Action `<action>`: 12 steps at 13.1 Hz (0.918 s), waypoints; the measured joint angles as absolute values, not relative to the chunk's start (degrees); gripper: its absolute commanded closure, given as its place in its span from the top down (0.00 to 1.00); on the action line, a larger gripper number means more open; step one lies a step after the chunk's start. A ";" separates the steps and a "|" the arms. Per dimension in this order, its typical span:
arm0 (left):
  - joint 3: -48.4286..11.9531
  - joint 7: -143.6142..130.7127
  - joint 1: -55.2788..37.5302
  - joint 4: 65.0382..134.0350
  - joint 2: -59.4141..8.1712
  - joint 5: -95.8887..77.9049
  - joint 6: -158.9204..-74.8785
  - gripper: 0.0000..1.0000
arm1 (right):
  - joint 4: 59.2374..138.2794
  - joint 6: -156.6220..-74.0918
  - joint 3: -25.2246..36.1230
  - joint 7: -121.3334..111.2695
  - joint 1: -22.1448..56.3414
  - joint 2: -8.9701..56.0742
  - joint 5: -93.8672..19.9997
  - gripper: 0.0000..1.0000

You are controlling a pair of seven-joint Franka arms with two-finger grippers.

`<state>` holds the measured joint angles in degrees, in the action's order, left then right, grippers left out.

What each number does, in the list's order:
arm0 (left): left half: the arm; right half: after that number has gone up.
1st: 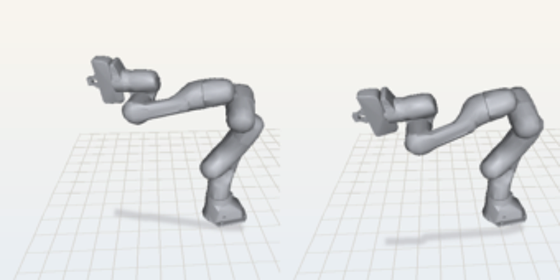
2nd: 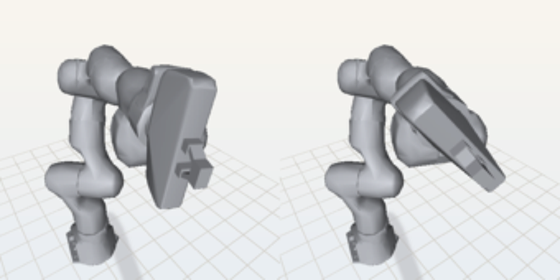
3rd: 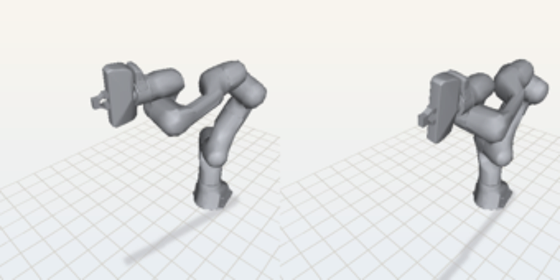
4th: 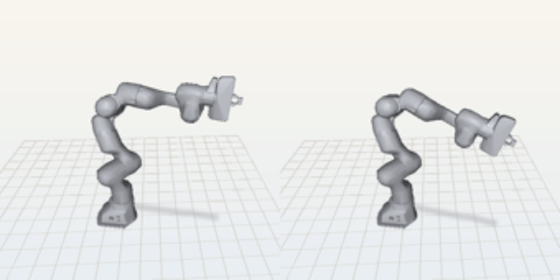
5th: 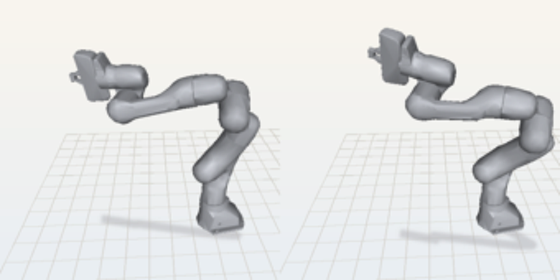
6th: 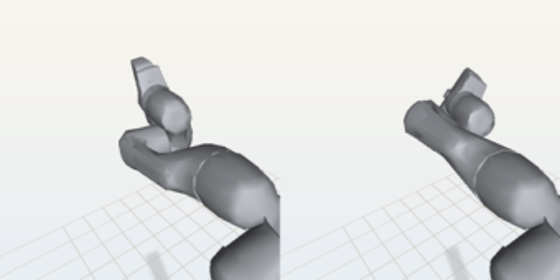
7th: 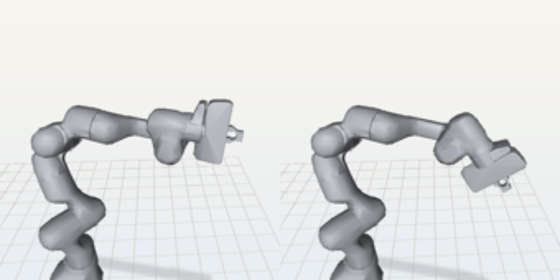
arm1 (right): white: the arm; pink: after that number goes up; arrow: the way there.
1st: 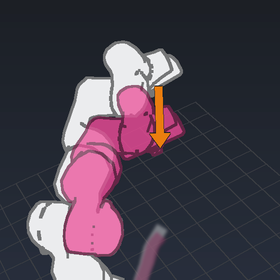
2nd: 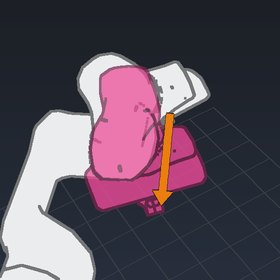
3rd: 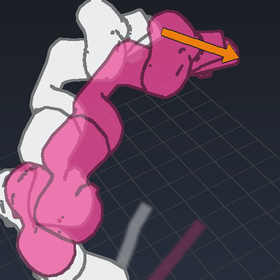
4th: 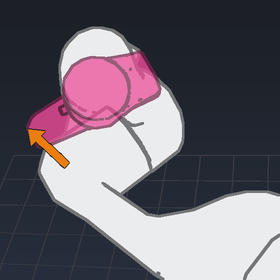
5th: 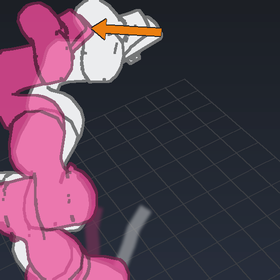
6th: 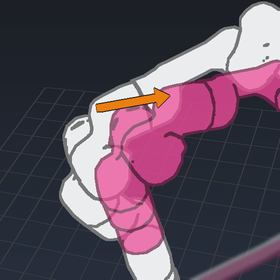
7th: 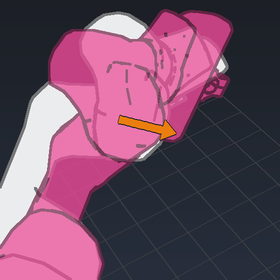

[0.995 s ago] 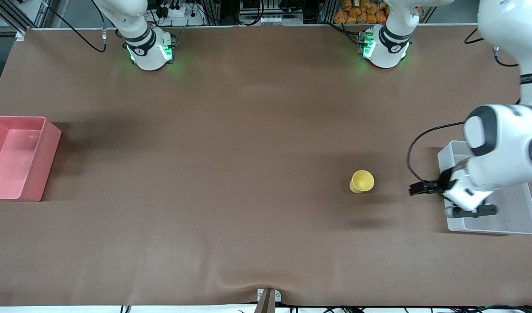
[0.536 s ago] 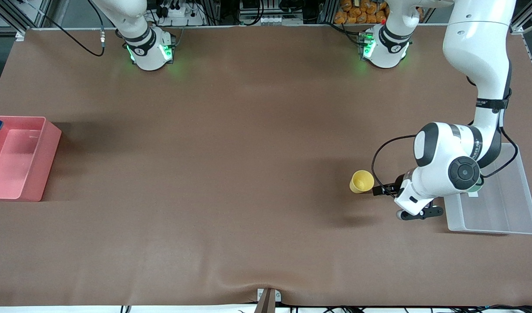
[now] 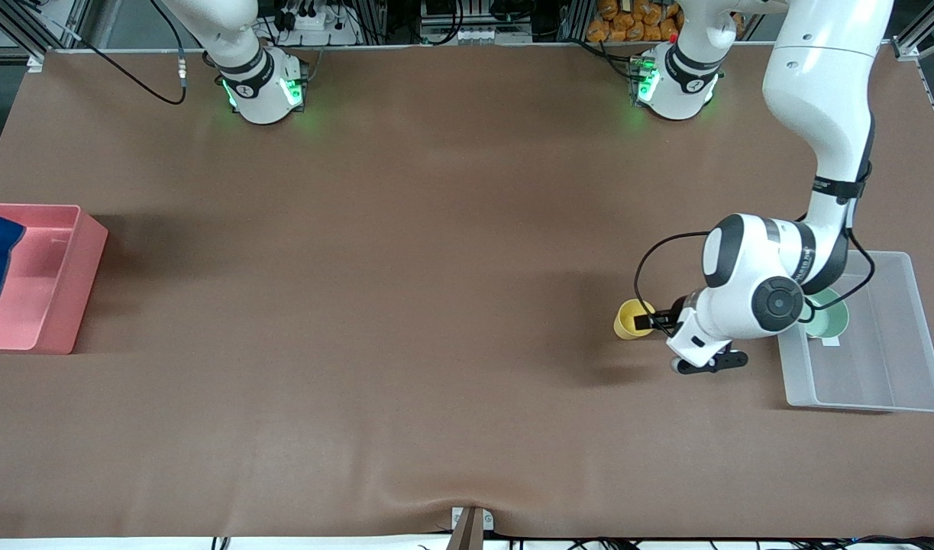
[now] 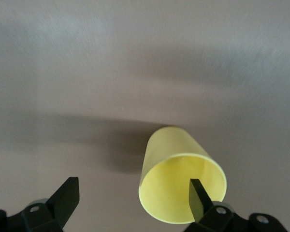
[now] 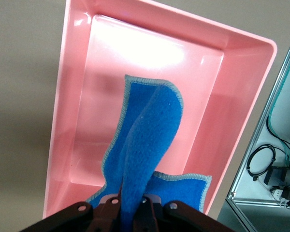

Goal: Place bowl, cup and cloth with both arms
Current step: 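Grasp the yellow cup with the left gripper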

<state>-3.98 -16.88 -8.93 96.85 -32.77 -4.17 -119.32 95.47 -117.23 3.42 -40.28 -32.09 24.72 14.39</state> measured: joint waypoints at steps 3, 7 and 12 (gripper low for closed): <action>-4.11 -16.88 -9.10 98.03 -32.77 -4.16 -120.18 0.05 | 95.47 -117.26 3.41 -40.30 -32.09 25.33 14.08 0.00; -4.03 -16.88 -8.95 98.15 -32.77 -3.78 -120.34 0.00 | 95.47 -118.69 3.41 -40.31 -32.09 26.71 13.96 0.00; -3.92 -16.89 -8.89 97.81 -32.65 -3.76 -120.77 0.00 | 95.46 -122.35 3.33 -40.36 -32.09 28.75 13.93 0.00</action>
<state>-3.92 -16.89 -8.89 97.81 -32.65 -3.76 -120.77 95.46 -122.35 3.33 -40.36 -32.09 28.75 13.93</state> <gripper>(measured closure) 0.978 0.960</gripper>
